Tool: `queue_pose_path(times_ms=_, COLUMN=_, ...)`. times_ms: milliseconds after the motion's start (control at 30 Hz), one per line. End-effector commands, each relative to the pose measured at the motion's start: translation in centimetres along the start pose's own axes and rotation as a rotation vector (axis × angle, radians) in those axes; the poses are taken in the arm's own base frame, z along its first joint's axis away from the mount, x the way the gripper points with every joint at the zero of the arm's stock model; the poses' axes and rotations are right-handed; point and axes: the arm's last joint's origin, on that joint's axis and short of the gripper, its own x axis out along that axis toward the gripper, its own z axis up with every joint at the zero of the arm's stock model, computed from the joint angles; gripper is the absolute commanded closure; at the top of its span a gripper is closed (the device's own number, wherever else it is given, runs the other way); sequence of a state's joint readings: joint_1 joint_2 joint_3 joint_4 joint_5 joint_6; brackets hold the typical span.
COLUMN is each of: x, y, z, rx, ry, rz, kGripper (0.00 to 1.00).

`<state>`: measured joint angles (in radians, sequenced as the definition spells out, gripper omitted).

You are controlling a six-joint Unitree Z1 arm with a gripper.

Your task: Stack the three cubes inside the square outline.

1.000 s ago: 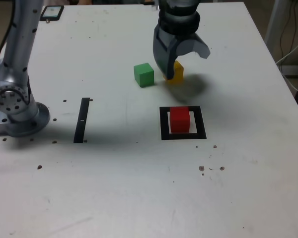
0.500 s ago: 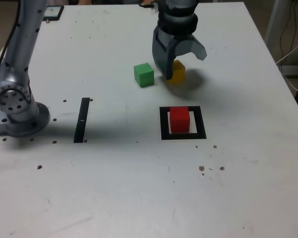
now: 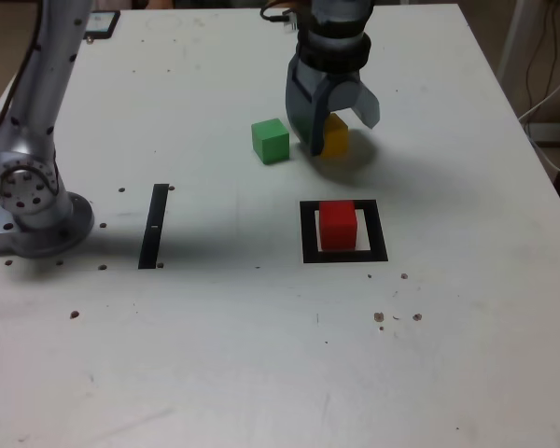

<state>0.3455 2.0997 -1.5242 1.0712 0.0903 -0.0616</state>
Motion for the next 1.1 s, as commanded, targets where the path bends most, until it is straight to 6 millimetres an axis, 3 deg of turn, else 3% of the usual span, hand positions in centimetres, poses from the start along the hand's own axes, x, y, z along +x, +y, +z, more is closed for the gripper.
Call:
queue_pose_path(times_ms=0, x=0.22, y=0.08, z=0.13, rx=-0.001, ry=0.002, rz=-0.003, kGripper=0.37)
queue_pose_path(times_ms=867, x=-0.23, y=-0.10, z=0.35, rx=0.032, ry=-0.011, rz=-0.018, kGripper=0.59)
queue_pose_path(times_ms=1067, x=-0.08, y=-0.28, z=0.49, rx=0.059, ry=-0.014, rz=-0.018, kGripper=0.60)
